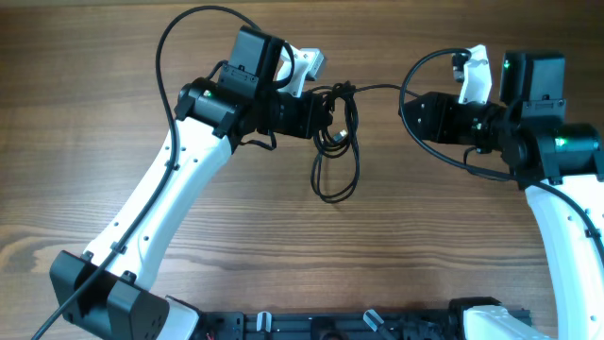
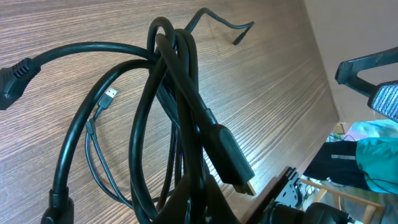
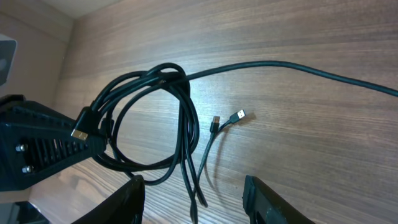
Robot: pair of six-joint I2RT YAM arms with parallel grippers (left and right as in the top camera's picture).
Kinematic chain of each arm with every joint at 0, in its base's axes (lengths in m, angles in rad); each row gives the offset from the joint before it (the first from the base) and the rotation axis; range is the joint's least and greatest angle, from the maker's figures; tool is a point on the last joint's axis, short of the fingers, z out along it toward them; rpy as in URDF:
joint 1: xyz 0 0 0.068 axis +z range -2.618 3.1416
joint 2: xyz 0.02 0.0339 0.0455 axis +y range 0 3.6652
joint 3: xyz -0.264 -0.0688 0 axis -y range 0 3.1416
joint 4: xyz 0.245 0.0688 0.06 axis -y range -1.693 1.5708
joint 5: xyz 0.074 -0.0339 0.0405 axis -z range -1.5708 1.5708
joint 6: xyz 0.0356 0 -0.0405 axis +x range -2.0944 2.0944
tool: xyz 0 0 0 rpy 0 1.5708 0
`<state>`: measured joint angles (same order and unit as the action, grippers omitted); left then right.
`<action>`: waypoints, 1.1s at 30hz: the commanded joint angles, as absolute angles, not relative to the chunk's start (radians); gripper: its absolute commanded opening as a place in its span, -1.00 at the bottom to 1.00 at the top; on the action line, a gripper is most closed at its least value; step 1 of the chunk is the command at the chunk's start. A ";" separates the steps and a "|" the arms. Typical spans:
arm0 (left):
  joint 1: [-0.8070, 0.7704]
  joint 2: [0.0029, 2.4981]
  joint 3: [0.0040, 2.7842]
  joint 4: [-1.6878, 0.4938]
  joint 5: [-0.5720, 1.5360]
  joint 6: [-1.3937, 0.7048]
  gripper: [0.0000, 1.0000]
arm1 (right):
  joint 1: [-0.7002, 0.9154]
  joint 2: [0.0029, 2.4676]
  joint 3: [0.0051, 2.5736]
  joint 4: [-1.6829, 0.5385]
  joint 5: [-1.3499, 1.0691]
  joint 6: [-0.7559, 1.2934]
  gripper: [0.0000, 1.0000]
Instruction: Untangle cables
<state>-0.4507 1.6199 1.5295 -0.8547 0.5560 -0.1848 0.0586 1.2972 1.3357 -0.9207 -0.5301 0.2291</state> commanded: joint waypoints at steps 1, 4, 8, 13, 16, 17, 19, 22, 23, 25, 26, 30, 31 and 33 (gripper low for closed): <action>-0.447 1.604 1.538 -0.845 0.587 -0.172 -0.92 | 0.055 1.304 1.344 -0.925 -0.520 0.208 0.06; -0.447 1.604 1.538 -0.845 0.587 -0.172 -0.92 | 0.055 1.304 1.344 -0.925 -0.520 0.208 0.05; -0.447 1.604 1.538 -0.841 0.587 -0.172 -0.92 | 0.055 1.304 1.344 -0.926 -0.520 0.209 0.06; -0.447 1.604 1.538 -0.833 0.587 -0.172 -0.92 | 0.055 1.304 1.344 -0.923 -0.517 0.209 0.07; -0.447 1.604 1.538 -0.833 0.587 -0.172 -0.92 | 0.055 1.304 1.344 -0.921 -0.517 0.209 0.07; -0.447 1.604 1.538 -0.833 0.587 -0.172 -0.92 | 0.055 1.304 1.344 -0.921 -0.517 0.209 0.07; -0.447 1.604 1.538 -0.833 0.587 -0.172 -0.92 | 0.055 1.304 1.344 -0.920 -0.517 0.209 0.07; -0.447 1.604 1.538 -0.833 0.587 -0.172 -0.92 | 0.055 1.304 1.344 -0.913 -0.517 0.210 0.08; -0.447 1.604 1.538 -0.833 0.587 -0.172 -0.92 | 0.055 1.304 1.344 -0.912 -0.517 0.210 0.09; -0.447 1.604 1.538 -0.833 0.587 -0.172 -0.92 | 0.055 1.304 1.344 -0.908 -0.517 0.210 0.13; -0.447 1.604 1.538 -0.833 0.587 -0.172 -0.92 | 0.055 1.304 1.344 -0.906 -0.517 0.210 0.13; -0.447 1.604 1.538 -0.833 0.587 -0.172 -0.92 | 0.055 1.304 1.344 -0.905 -0.517 0.210 0.14; -0.447 1.604 1.538 -0.833 0.587 -0.172 -0.92 | 0.055 1.304 1.344 -0.905 -0.517 0.210 0.15; -0.447 1.604 1.538 -0.829 0.587 -0.173 -0.92 | 0.055 1.304 1.344 -0.902 -0.517 0.212 0.20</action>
<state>-0.4507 1.6199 1.5295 -0.8436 0.5564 -0.1848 0.0586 1.2972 1.3357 -0.9112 -0.5301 0.2287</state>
